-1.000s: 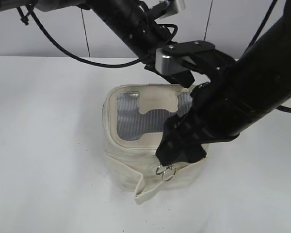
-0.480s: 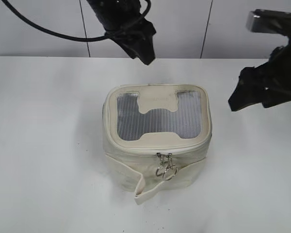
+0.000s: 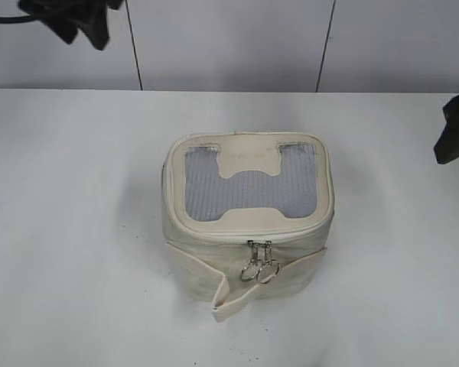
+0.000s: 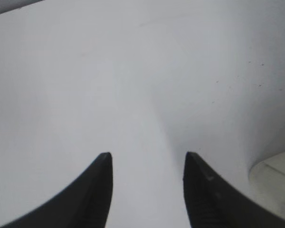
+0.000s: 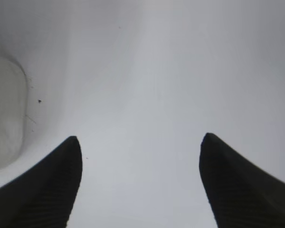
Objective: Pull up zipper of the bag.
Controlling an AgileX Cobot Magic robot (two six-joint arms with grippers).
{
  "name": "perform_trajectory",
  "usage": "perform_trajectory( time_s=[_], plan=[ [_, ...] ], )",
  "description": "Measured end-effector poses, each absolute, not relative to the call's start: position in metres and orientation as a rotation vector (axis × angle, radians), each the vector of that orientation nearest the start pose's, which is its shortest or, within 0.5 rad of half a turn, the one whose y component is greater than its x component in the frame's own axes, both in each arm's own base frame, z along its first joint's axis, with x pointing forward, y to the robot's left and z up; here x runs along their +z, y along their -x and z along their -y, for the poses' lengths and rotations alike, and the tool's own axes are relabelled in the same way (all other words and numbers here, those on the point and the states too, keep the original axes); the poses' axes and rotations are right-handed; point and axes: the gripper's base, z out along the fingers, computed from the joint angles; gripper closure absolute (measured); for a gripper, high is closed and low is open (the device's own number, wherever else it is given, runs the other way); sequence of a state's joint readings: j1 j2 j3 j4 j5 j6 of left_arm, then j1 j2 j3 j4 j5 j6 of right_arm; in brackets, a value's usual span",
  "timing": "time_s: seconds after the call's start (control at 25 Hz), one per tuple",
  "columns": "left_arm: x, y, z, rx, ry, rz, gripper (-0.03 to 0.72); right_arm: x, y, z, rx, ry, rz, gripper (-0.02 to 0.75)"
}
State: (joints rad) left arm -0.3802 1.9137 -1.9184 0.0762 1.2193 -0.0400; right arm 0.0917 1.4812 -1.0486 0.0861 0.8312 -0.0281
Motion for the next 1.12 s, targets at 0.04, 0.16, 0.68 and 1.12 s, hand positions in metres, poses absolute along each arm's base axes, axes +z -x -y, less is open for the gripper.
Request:
perform_trajectory(
  time_s=[0.04, 0.16, 0.68, 1.12],
  plan=[
    [0.344, -0.385, 0.136, -0.019, -0.425, -2.654, 0.318, 0.259, -0.288, -0.031, 0.104, 0.101, -2.767, 0.143],
    [0.349, -0.361, 0.102, 0.0, -0.312, -2.701, 0.319, 0.26, -0.283, -0.03, 0.086, 0.106, -2.805, 0.143],
    [0.332, -0.172, 0.04, -0.05, -0.17, -2.71, 0.321, 0.307, -0.196, -0.022, 0.091, 0.115, -2.7, 0.143],
    [0.304, -0.024, 0.003, -0.158, -0.13, -2.239, 0.322, 0.314, -0.082, -0.011, 0.102, 0.11, -2.389, 0.145]
  ],
)
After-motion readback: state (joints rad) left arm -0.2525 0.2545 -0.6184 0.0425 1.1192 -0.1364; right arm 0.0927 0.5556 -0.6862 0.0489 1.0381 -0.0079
